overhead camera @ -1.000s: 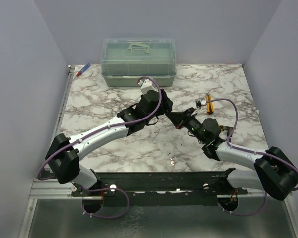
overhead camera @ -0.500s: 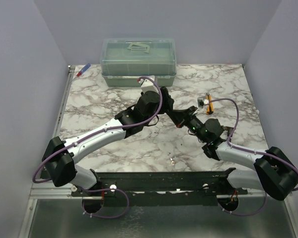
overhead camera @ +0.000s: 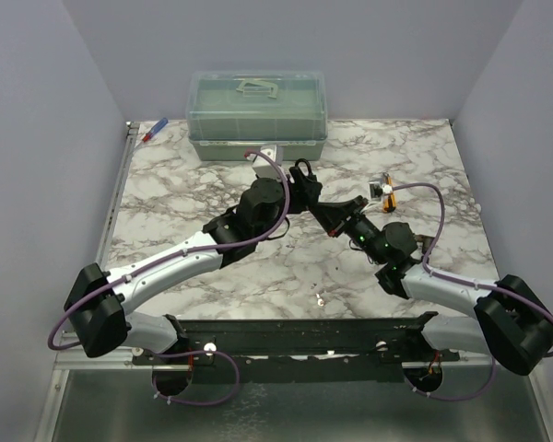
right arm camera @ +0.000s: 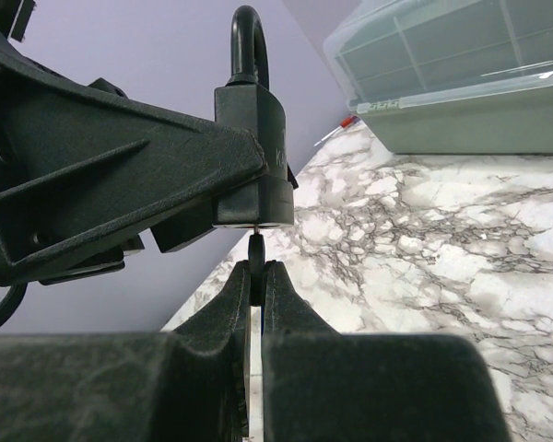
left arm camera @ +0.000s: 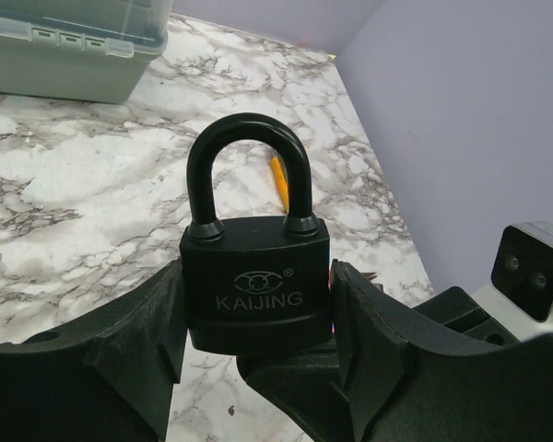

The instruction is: Unlock with the key

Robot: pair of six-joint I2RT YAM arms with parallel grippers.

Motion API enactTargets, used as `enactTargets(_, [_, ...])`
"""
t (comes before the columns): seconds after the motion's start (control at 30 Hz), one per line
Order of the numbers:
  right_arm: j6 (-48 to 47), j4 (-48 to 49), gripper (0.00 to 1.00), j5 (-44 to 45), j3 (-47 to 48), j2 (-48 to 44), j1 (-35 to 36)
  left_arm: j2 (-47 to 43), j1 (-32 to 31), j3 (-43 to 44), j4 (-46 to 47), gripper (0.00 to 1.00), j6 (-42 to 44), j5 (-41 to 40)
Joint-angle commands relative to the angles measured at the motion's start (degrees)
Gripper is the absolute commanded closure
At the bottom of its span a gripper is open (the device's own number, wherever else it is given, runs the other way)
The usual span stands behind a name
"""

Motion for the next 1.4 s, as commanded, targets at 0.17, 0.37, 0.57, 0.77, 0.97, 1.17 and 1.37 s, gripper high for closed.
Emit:
enactTargets(0.17, [1.7, 6.1, 1.0, 1.6, 4.1, -0.8, -0.3, -2.4, -7.0, -2.3, 8.5, 1.0, -2.5, 20.9])
enactTargets(0.37, [2.3, 6.4, 1.0, 0.3, 4.3, -1.9, -0.3, -3.1, -7.0, -3.2, 10.8, 1.0, -1.1, 24.8])
enactTargets(0.57, [2.1, 8.1, 1.0, -3.4, 4.7, -1.9, -0.4, -4.8, -7.0, -5.7, 14.0, 1.0, 0.1, 25.9])
enactTargets(0.77, [2.1, 8.2, 1.0, -3.9, 5.1, -1.8, -0.4, -6.5, -7.0, -8.1, 16.6, 1.0, 1.0, 27.2])
enactTargets(0.97, [2.3, 7.7, 1.0, -5.5, 6.6, -1.5, -0.3, -8.4, -7.0, -10.2, 18.3, 1.0, 2.2, 27.4])
enactTargets(1.17, [2.8, 8.1, 1.0, -6.9, 8.0, -0.6, -0.3, -9.5, -7.0, -10.8, 20.0, 1.0, 3.5, 29.8])
enactTargets(1.37, [3.0, 8.3, 1.0, -7.9, 8.6, -0.7, -0.4, -11.3, -7.0, -12.9, 22.6, 1.0, 6.0, 32.5])
